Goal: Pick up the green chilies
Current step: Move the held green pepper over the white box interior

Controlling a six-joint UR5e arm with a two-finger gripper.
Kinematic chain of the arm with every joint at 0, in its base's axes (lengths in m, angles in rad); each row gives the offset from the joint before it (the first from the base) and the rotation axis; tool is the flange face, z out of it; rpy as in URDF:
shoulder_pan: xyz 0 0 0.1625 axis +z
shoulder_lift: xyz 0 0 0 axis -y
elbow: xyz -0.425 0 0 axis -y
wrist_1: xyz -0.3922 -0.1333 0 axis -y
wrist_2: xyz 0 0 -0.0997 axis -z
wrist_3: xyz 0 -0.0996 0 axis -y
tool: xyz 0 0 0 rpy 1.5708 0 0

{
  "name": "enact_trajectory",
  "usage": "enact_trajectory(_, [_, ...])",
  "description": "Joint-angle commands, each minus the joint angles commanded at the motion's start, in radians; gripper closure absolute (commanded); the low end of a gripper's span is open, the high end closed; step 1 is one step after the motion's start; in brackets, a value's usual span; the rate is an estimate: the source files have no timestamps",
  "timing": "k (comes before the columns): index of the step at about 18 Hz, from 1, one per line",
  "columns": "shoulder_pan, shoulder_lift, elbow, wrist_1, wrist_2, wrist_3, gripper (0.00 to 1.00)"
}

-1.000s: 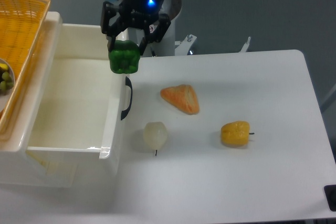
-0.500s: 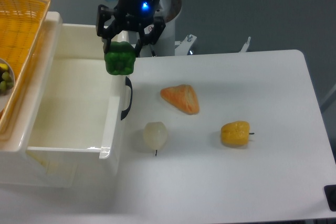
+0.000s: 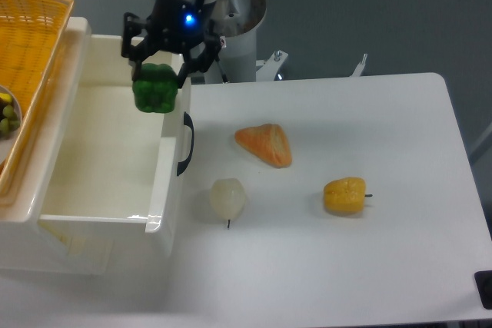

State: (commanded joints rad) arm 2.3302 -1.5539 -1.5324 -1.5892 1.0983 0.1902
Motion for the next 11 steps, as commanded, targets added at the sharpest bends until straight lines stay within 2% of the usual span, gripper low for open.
enact_trajectory(6, [-0.045, -0.011, -0.002, -0.005, 0.006, 0.0, 0.39])
enact_trajectory(11, [-0.051, -0.022, 0.0, 0.0, 0.006, 0.0, 0.39])
